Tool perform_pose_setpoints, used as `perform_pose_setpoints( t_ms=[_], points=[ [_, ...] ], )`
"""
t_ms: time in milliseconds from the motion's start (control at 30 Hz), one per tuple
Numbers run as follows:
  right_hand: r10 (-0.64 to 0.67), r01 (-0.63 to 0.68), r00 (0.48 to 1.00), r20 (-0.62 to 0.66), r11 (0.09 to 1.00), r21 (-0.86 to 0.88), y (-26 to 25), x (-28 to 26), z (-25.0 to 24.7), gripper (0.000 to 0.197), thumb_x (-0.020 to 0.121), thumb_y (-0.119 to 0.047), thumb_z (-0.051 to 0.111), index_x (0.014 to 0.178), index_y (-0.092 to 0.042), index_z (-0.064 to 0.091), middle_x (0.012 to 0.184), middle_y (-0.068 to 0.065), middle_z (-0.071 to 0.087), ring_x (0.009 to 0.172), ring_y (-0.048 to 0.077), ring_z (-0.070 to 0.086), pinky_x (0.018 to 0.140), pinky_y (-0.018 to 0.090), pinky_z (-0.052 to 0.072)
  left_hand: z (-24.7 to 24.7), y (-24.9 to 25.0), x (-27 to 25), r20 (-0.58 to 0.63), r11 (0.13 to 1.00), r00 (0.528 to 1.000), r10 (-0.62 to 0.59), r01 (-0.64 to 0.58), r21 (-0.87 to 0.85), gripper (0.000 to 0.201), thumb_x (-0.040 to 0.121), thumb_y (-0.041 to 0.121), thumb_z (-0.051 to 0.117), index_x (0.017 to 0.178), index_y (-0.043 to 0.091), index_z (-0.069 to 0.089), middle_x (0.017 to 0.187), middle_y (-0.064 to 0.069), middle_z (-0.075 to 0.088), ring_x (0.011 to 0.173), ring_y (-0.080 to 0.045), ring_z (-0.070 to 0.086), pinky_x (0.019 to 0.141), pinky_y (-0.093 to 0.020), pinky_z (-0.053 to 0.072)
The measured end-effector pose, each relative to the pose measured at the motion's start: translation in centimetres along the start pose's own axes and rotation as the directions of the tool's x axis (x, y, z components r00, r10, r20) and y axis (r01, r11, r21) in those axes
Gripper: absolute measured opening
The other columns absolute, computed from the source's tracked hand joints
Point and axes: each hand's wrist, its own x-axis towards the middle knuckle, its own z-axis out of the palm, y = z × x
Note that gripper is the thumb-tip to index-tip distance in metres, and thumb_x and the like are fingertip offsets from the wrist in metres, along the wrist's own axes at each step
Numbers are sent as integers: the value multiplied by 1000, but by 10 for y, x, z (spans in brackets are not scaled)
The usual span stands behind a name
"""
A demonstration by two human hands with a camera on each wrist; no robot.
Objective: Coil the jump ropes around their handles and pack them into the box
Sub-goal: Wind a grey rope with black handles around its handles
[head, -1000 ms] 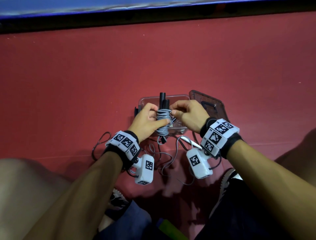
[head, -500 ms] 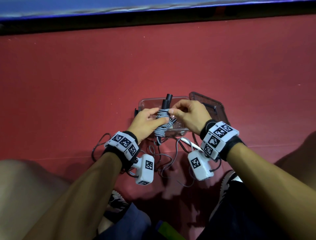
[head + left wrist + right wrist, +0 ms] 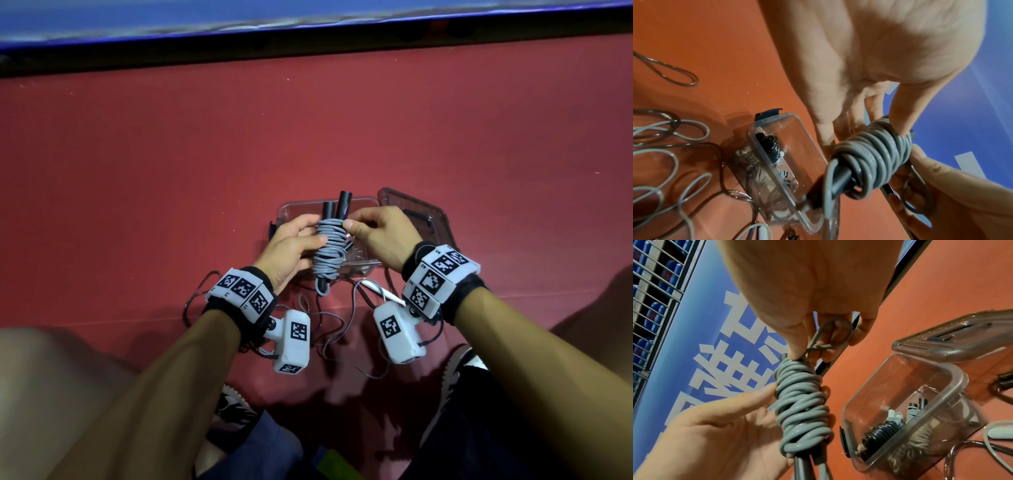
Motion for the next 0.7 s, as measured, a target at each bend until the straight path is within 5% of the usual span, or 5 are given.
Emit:
perform_pose_setpoints(
  t_ms=[233,467,600,700],
  points=[
    [6,-5,1000,-19,997,74,-2,-3,3,18,87,-40,73,82,-23,74,75,-1,73,73,21,67,78,44,56,5,-2,0,-70,993,997,33,-25,119,56,83,1,78,130,2,46,118,-16,71,109,-30,70,96,-44,57],
    [-1,-2,1000,28,992,129,-3,-3,1,18,96,-23,64,107,-21,78,94,-9,76,85,4,66,92,35,54,-1,0,1,-111,995,992,66,-58,78,39,81,12,82,113,4,60,114,-20,70,106,-36,70,96,-51,56],
    [3,-6,1000,17,986,169,-7,-3,-1,17,94,-23,67,108,-21,78,94,-11,74,83,-1,64,90,29,51,-3,0,2,-92,998,995,45,-41,40,23,95,6,66,118,6,62,117,-23,70,104,-32,71,99,-53,54],
    [-6,6,1000,3,984,180,-7,-2,-1,17,93,-26,69,107,-23,78,98,-10,75,92,4,68,95,34,53,-2,1,2,-64,999,997,35,-33,32,21,101,5,56,118,17,59,108,-12,73,96,-21,72,89,-44,59]
  ],
)
